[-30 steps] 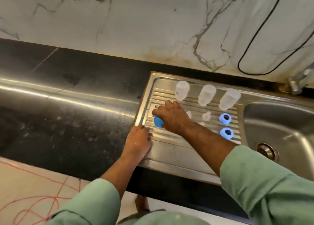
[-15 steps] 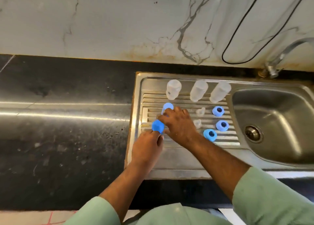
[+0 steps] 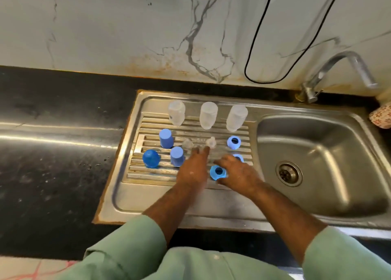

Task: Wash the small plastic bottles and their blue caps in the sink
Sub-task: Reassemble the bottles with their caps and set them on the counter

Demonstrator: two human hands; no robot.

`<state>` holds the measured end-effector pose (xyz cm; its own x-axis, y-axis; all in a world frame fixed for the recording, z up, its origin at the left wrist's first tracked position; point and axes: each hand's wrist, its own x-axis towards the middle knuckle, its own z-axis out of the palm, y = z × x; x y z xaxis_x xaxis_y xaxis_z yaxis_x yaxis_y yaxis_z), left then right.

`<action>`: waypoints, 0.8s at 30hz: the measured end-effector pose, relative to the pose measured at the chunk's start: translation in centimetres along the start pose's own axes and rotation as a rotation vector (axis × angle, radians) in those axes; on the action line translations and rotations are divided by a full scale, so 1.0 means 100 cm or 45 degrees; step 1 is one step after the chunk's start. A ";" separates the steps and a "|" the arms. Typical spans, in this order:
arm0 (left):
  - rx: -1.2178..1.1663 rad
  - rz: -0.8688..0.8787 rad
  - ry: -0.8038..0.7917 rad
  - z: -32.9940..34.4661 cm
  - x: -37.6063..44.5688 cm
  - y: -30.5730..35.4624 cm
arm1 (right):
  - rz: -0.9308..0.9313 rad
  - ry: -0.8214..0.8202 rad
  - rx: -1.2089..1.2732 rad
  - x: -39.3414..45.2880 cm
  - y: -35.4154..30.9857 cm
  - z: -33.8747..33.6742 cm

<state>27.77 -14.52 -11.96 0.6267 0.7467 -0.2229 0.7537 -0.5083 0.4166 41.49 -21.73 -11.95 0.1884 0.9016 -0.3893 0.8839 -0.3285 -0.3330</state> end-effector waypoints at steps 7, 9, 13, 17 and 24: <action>0.011 -0.236 0.083 0.009 0.017 0.005 | -0.125 -0.072 -0.071 0.006 0.009 0.008; -0.133 -0.215 0.261 -0.003 0.013 0.011 | -0.129 0.024 -0.026 -0.002 0.012 -0.011; -0.492 0.197 0.801 -0.033 0.004 0.023 | -0.120 0.496 0.254 -0.023 0.017 -0.059; -0.084 -0.160 0.090 -0.045 0.005 0.021 | -0.030 0.352 0.187 -0.033 0.021 -0.056; -1.174 -0.301 0.319 -0.047 -0.022 0.012 | 0.088 0.397 0.628 -0.040 0.008 -0.047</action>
<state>26.36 -14.72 -6.88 0.3392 0.9095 -0.2405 0.3379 0.1208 0.9334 43.41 -24.26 -6.59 0.4216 0.8891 -0.1782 0.5752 -0.4142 -0.7054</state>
